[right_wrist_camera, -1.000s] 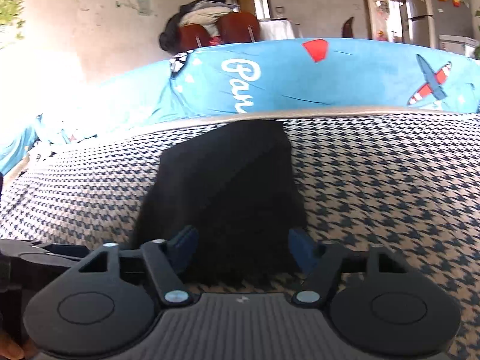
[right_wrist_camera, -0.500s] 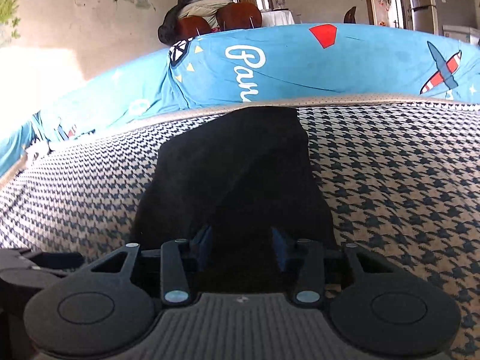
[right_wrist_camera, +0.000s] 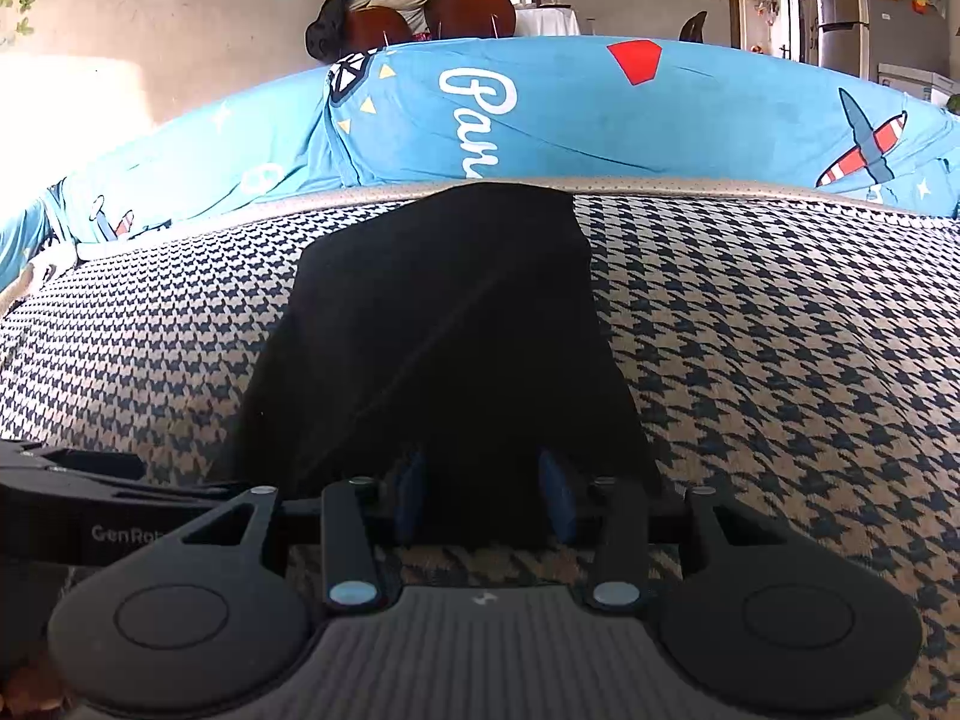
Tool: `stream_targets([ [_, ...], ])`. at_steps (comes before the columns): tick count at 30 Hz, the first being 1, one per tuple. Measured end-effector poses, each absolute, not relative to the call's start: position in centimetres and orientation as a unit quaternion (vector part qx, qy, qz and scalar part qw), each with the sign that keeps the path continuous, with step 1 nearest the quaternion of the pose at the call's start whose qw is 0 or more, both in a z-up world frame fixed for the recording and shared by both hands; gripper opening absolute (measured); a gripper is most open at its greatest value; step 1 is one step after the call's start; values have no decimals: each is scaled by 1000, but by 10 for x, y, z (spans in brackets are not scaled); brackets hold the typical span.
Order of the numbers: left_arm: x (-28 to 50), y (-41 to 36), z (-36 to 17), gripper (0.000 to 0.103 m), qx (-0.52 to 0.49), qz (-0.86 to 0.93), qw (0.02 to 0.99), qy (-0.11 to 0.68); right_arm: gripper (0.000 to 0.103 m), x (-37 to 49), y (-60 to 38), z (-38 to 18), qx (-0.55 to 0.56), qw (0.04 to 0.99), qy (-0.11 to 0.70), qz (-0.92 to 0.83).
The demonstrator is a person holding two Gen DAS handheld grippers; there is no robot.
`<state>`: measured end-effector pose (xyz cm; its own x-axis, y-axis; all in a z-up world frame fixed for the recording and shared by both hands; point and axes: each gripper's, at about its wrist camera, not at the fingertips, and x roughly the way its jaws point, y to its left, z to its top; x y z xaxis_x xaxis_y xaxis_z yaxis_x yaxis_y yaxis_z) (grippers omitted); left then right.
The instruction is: Fold clothes
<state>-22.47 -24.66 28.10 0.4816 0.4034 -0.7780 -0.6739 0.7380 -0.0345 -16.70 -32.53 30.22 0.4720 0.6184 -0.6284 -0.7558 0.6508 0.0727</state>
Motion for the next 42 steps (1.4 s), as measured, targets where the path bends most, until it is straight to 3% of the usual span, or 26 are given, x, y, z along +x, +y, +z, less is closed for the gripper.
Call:
stream_targets([
  [5, -225, -246, 282, 103, -169, 316, 844, 400, 44, -172, -331, 300, -111, 850, 328, 397],
  [11, -228, -246, 282, 103, -168, 314, 844, 401, 65, -182, -335, 296, -133, 846, 331, 396],
  [16, -228, -246, 283, 103, -169, 311, 843, 404, 74, -192, -338, 293, -150, 844, 329, 396],
  [20, -228, -246, 283, 103, -168, 310, 843, 406, 97, -200, -341, 290, -163, 843, 328, 395],
  [22, -229, -246, 283, 103, -167, 309, 844, 405, 103, -203, -343, 288, -171, 842, 328, 392],
  [42, -227, -242, 287, 103, -187, 306, 847, 392, 103, -191, -342, 295, -184, 820, 359, 407],
])
